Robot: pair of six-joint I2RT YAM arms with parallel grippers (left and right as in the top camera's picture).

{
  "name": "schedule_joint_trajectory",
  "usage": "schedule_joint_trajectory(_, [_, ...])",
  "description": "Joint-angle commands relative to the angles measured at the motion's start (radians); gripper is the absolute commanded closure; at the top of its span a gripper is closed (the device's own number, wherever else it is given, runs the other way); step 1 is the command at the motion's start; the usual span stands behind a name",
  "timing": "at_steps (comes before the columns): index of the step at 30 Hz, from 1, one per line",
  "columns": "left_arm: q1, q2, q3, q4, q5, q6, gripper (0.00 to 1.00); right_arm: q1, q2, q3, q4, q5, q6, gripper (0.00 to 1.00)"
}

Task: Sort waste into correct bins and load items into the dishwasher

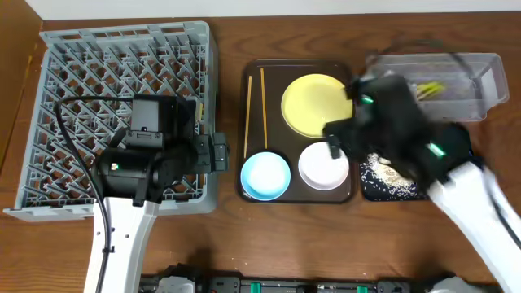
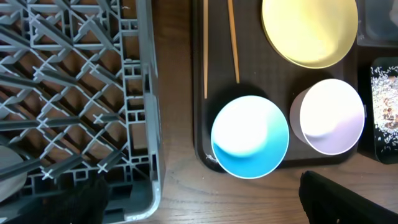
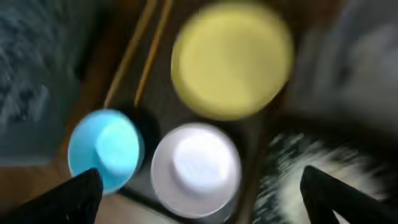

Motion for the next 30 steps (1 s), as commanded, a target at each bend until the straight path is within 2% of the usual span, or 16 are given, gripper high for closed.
schedule_joint_trajectory(1, [-0.003,0.003,0.018,-0.001,-0.013,-0.001,0.02,-0.009,-0.246,-0.154,0.149,0.167,-0.168,0.01])
schedule_joint_trajectory(7, [-0.003,0.003,0.018,-0.001,-0.013,-0.001,0.02,-0.143,-0.587,-0.499,0.312,0.121,-0.167,0.01])
schedule_joint_trajectory(8, [-0.003,0.003,0.018,-0.001,-0.013,-0.001,0.02,-0.197,-0.708,-0.617,0.354,0.093,-0.167,0.01])
schedule_joint_trajectory(11, [-0.003,0.003,0.018,-0.001,-0.013,-0.001,0.02,-0.291,-0.923,-0.840,0.432,0.060,-0.167,0.01])
schedule_joint_trajectory(16, [-0.003,0.003,0.018,-0.001,-0.013,-0.001,0.02,-0.404,-1.139,-1.098,0.533,0.049,-0.167,0.01])
schedule_joint_trajectory(21, [-0.003,0.003,0.018,-0.001,-0.013,-0.001,0.02,-0.417,-1.245,-1.261,0.747,0.031,-0.167,0.01])
schedule_joint_trajectory(30, [-0.003,0.003,0.018,-0.001,-0.013,-0.001,0.02,-0.416,-1.277,-1.260,0.742,0.031,-0.167,0.01])
